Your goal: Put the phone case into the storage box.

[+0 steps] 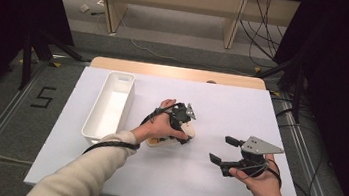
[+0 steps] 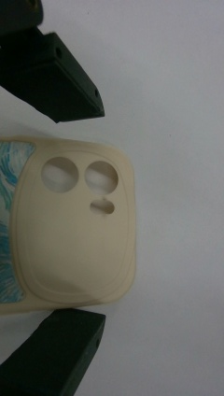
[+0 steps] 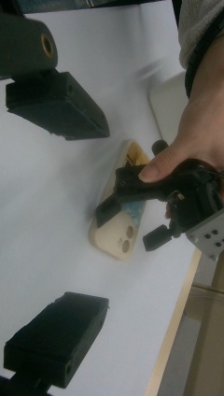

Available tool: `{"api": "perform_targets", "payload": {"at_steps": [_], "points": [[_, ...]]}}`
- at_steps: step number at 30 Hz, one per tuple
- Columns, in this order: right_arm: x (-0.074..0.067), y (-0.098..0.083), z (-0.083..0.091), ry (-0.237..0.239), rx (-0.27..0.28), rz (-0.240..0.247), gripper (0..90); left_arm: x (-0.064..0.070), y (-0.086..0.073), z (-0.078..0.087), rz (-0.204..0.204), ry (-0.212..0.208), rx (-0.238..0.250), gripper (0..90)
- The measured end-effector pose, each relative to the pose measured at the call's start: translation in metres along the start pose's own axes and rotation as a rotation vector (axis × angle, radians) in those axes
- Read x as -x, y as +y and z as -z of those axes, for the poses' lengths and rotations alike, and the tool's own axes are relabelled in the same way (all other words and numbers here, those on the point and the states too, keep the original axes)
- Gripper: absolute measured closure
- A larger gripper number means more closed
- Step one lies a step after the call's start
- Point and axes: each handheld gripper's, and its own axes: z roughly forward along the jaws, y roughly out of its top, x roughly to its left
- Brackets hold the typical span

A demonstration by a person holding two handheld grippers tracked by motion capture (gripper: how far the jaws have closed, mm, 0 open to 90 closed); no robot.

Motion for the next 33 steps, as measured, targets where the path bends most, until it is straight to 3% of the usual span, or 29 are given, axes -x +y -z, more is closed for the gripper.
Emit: {"api": "perform_targets", "payload": {"at_steps": [6, 12, 33], "points": [[0.0, 0.0, 0.0, 0.002, -0.001, 0.002, 16.3, 0.0, 0.004, -0.005, -0.021, -0.001, -0.017, 2.4], [0.0, 0.0, 0.0, 0.003, -0.003, 0.004, 16.3, -0.003, 0.005, -0.008, -0.016, -0.016, -0.022, 0.4], [0.0, -0.001, -0.001, 0.011, -0.005, 0.005, 16.3, -0.015, 0.008, -0.015, -0.01, -0.113, -0.049, 0.0]]}}
